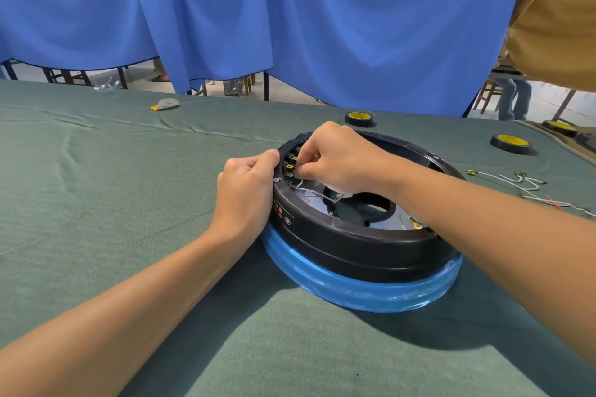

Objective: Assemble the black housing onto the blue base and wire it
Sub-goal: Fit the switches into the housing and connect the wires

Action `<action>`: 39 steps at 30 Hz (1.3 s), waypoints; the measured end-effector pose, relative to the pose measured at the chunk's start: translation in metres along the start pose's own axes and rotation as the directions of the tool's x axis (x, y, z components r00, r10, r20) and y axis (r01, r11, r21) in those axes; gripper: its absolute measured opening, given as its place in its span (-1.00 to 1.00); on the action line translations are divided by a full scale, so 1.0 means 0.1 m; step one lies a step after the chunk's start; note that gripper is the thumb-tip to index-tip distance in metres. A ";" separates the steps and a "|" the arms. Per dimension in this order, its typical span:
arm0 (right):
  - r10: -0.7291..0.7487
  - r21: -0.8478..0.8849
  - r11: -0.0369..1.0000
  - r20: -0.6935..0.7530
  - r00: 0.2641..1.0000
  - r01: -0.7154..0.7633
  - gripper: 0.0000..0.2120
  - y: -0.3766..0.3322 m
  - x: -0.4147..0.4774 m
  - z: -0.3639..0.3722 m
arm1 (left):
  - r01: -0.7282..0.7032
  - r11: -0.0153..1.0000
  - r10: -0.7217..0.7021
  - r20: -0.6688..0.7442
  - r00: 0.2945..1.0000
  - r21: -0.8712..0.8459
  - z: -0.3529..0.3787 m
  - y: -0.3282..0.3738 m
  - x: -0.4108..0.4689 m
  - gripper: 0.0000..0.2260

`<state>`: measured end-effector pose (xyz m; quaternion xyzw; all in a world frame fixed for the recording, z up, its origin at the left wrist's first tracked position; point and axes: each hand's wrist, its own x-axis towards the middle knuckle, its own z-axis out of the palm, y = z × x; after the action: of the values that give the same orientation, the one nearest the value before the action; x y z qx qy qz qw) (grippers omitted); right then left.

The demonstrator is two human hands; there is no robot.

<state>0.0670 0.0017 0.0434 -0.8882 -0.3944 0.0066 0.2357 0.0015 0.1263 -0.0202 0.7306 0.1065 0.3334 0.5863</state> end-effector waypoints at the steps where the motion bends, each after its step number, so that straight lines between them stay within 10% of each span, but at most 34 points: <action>1: 0.000 -0.008 1.000 0.007 1.000 0.000 -0.90 0.00 0.00 -0.01 | 0.003 1.000 -0.003 -0.004 1.000 -0.001 0.00 0.00 0.00 -0.47; 39: -0.035 -0.059 0.998 0.019 0.999 0.036 -0.95 -0.11 -0.24 -0.07 | -0.073 0.996 0.074 -0.021 0.997 0.043 0.00 0.02 -0.01 -0.53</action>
<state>0.0447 -0.0116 0.0497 -0.8875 -0.4122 -0.0014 0.2059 -0.0003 0.1253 -0.0188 0.7427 0.0930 0.3605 0.5566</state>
